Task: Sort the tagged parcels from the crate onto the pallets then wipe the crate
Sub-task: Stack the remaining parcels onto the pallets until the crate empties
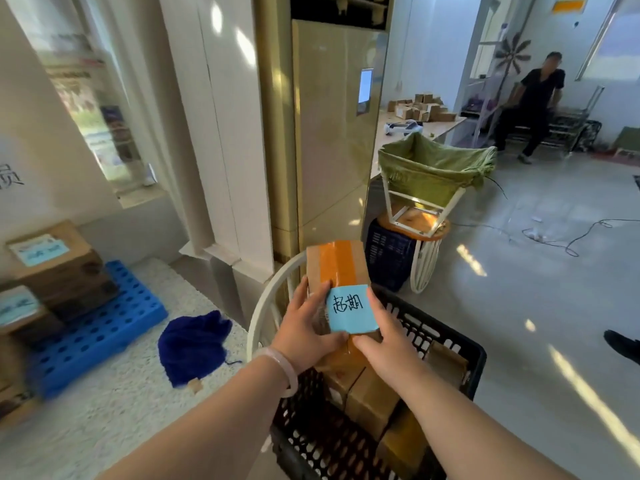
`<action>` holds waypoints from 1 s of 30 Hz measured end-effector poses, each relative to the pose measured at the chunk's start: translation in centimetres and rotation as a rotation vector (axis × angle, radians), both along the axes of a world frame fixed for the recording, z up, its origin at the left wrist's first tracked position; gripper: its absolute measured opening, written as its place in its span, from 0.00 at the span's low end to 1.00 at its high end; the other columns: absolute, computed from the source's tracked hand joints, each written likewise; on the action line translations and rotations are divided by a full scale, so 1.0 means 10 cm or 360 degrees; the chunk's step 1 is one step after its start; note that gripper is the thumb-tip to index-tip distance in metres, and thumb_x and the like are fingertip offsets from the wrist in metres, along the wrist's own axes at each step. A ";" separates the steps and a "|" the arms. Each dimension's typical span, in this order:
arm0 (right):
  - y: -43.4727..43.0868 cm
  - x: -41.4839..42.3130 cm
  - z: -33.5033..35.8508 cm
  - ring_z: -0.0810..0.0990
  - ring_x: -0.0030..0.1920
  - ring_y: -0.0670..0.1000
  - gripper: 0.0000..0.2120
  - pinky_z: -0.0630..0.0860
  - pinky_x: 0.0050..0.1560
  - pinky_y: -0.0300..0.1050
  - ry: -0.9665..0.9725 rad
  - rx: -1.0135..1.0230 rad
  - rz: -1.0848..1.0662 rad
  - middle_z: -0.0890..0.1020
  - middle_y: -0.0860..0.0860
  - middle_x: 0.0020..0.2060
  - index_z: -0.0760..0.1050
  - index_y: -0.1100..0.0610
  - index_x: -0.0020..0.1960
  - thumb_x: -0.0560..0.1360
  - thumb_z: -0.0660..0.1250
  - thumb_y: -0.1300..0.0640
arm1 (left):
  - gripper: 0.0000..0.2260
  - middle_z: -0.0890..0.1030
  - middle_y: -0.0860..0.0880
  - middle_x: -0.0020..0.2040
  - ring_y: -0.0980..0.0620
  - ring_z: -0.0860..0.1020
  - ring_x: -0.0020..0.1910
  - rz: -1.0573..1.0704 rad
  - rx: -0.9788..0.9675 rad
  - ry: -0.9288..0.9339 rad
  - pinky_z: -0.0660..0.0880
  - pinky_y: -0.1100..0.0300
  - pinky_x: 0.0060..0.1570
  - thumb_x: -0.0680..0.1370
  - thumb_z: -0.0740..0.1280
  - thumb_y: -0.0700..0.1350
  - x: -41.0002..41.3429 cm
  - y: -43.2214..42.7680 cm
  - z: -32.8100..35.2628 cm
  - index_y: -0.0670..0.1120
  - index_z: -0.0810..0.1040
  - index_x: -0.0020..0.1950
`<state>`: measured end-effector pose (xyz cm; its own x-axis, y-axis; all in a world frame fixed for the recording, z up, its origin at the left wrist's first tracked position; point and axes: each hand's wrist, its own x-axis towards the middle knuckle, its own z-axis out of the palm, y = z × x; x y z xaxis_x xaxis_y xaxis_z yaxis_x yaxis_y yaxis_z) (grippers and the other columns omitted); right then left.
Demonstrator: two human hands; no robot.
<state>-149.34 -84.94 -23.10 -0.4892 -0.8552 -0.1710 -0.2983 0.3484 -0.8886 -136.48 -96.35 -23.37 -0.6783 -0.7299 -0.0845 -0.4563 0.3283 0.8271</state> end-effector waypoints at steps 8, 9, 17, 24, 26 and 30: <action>-0.47 0.66 0.14 0.62 0.69 0.49 0.38 0.69 0.67 0.49 0.0088 -0.0133 0.0292 0.55 0.44 0.71 0.45 0.32 0.76 0.79 0.66 0.53 | 0.40 0.42 0.62 0.79 0.50 0.50 0.79 0.0186 -0.0011 0.0131 0.62 0.50 0.73 0.74 0.74 0.52 0.86 -0.14 0.25 0.65 0.53 0.77; -0.53 0.78 0.15 0.62 0.68 0.49 0.38 0.69 0.66 0.50 0.0104 -0.0140 0.0341 0.55 0.44 0.71 0.45 0.32 0.76 0.79 0.65 0.52 | 0.40 0.43 0.62 0.79 0.50 0.50 0.79 0.0212 -0.0024 0.0145 0.62 0.50 0.73 0.73 0.74 0.52 1.00 -0.18 0.27 0.65 0.54 0.77; -0.99 2.19 0.16 0.65 0.68 0.47 0.39 0.68 0.68 0.48 0.0061 -0.0216 0.0656 0.62 0.43 0.68 0.48 0.27 0.73 0.77 0.69 0.53 | 0.39 0.41 0.57 0.80 0.48 0.48 0.79 0.0494 -0.0116 0.0046 0.59 0.48 0.74 0.74 0.72 0.56 2.58 -0.38 0.20 0.69 0.51 0.76; -1.32 3.95 0.11 0.65 0.67 0.45 0.37 0.72 0.67 0.49 -0.0011 -0.0214 0.1035 0.61 0.42 0.69 0.50 0.32 0.75 0.78 0.68 0.53 | 0.35 0.58 0.60 0.70 0.52 0.63 0.70 0.0758 0.0028 0.0307 0.71 0.55 0.66 0.76 0.71 0.54 4.41 -0.32 0.12 0.78 0.48 0.65; -1.38 4.42 0.11 0.64 0.67 0.45 0.37 0.71 0.67 0.47 -0.0024 -0.0220 0.1145 0.60 0.41 0.69 0.49 0.33 0.76 0.79 0.67 0.53 | 0.35 0.56 0.61 0.70 0.52 0.63 0.70 0.0855 0.0050 0.0343 0.71 0.53 0.67 0.76 0.71 0.55 4.88 -0.30 0.11 0.79 0.49 0.66; -1.46 5.24 0.08 0.62 0.69 0.46 0.36 0.67 0.68 0.46 -0.0040 -0.0255 0.1288 0.59 0.43 0.71 0.49 0.35 0.77 0.79 0.67 0.54 | 0.35 0.56 0.60 0.68 0.54 0.62 0.67 0.1072 0.0042 0.0302 0.71 0.63 0.59 0.77 0.71 0.53 5.67 -0.23 0.09 0.71 0.49 0.71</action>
